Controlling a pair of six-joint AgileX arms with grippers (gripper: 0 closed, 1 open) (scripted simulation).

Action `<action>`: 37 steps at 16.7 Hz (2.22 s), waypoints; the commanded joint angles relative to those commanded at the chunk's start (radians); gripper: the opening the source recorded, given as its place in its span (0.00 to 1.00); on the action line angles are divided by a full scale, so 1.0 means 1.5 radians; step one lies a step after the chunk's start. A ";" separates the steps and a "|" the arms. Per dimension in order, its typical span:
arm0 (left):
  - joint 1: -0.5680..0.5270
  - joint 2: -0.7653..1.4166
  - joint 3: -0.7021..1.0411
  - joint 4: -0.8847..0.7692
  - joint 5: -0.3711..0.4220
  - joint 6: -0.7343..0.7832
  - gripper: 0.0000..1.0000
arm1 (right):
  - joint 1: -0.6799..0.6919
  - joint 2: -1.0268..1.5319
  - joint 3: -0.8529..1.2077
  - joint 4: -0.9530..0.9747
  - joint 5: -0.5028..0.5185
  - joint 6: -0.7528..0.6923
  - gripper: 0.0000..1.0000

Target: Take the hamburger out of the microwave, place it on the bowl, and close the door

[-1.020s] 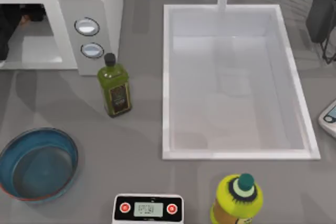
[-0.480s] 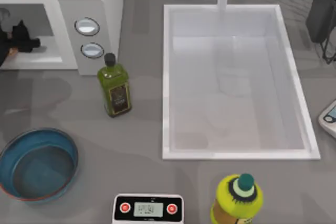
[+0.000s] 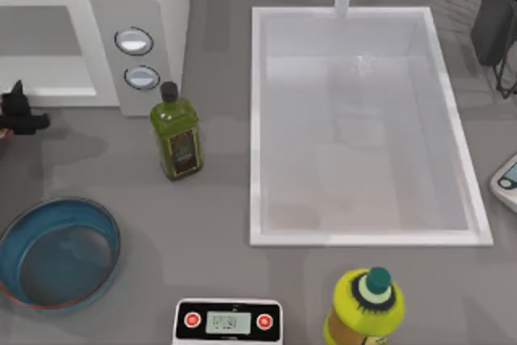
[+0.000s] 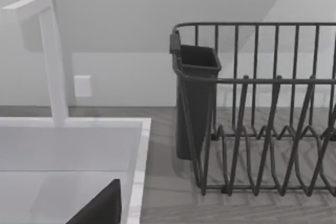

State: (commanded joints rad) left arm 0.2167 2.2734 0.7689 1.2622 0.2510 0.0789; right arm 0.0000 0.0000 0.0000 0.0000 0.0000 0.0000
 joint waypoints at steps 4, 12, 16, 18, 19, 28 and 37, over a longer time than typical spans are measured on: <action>0.001 -0.004 -0.007 0.005 0.001 0.000 0.00 | 0.000 0.000 0.000 0.000 0.000 0.000 1.00; -0.003 -0.104 0.002 -0.099 -0.001 0.001 0.00 | 0.000 0.000 0.000 0.000 0.000 0.000 1.00; -0.003 -0.201 0.005 -0.202 -0.002 0.002 0.00 | 0.000 0.000 0.000 0.000 0.000 0.000 1.00; -0.003 -0.238 0.007 -0.243 -0.003 0.002 0.00 | 0.000 0.000 0.000 0.000 0.000 0.000 1.00; -0.003 -0.252 0.007 -0.257 -0.003 0.002 0.00 | 0.000 0.000 0.000 0.000 0.000 0.000 1.00; -0.016 -0.264 0.022 -0.305 -0.014 -0.034 0.00 | 0.000 0.000 0.000 0.000 0.000 0.000 1.00; -0.157 -0.285 0.175 -0.720 -0.159 -0.501 0.00 | 0.000 0.000 0.000 0.000 0.000 0.000 1.00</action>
State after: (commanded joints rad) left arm -0.0184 1.8461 1.0314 0.1816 0.0121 -0.6728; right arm 0.0000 0.0000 0.0000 0.0000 0.0000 0.0000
